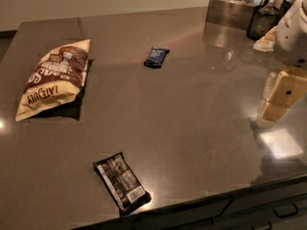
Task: Move rxbar chocolate near rxbar blueberry
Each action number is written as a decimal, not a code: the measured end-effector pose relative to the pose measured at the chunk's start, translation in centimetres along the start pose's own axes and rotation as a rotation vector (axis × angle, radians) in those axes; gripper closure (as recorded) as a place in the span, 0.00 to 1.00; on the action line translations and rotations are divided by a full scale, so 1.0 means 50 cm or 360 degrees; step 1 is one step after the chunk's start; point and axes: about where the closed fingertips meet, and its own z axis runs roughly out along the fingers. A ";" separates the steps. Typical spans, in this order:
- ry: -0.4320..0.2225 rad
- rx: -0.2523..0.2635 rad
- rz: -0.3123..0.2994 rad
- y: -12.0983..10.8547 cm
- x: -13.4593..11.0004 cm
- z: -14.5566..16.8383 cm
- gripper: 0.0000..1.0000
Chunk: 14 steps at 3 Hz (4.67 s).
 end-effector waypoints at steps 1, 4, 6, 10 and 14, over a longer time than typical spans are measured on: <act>0.0000 0.0000 0.0000 0.000 0.000 0.000 0.00; -0.0145 -0.0148 -0.0082 0.155 -0.082 0.029 0.00; -0.0325 -0.0281 0.0029 0.250 -0.183 0.070 0.00; -0.0426 -0.0269 0.0142 0.378 -0.386 0.192 0.00; -0.0323 -0.0322 0.0181 0.402 -0.418 0.302 0.22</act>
Offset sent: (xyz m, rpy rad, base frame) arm -0.0151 0.0130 -0.0157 -0.0202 0.0308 0.0392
